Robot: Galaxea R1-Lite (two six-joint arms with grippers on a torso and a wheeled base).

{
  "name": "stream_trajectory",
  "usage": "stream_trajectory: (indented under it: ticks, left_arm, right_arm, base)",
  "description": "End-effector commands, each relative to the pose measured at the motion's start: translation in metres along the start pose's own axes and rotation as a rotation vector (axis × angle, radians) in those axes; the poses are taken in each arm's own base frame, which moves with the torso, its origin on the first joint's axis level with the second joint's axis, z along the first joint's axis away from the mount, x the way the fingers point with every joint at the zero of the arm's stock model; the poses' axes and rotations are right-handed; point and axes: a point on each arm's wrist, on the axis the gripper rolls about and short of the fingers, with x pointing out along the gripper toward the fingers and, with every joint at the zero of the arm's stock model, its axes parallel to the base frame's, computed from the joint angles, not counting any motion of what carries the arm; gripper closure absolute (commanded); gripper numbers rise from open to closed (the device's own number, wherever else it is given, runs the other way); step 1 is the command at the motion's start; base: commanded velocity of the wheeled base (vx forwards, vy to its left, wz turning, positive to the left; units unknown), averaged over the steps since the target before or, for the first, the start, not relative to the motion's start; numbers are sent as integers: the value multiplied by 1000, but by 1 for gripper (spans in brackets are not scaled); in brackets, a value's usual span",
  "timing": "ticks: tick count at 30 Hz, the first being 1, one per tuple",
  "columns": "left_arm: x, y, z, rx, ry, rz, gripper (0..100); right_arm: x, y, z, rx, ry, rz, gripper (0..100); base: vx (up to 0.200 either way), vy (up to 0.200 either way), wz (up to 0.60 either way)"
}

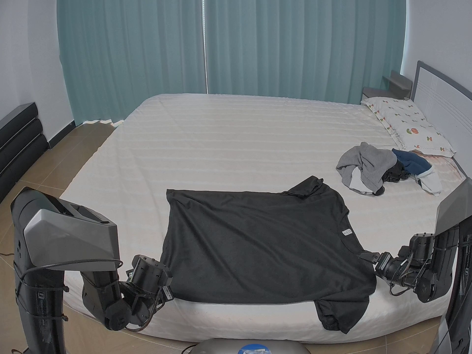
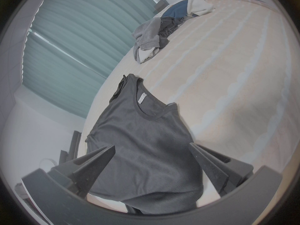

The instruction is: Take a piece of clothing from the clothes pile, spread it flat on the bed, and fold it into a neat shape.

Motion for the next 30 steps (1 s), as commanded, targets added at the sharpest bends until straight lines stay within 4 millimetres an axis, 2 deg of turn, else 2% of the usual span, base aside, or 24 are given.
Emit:
stream_trajectory:
  ticks: [1,5,18,19,30]
  left_arm:
    - [-7,9,1,29,6,20,100]
    - [-5,12,1,35,10,30,100]
    - [-2,13,2,26,14,35,100]
    - [-2,13,2,26,15,34,100]
    - [2,15,9,-11,-3,10,100]
  right_arm:
    - [-8,-2,-7,-40,26,-19,0]
    - [-14,-5,-14,-104,66,-47,0]
    - [-3,-15,-20,-116,93,-66,0]
    - [-1,-15,-19,-121,89,-62,100]
    - [20,-4,3,-160,-41,-17,100]
  base:
    - [0,0,0]
    - [0,0,0]
    - [0,0,0]
    - [0,0,0]
    - [0,0,0]
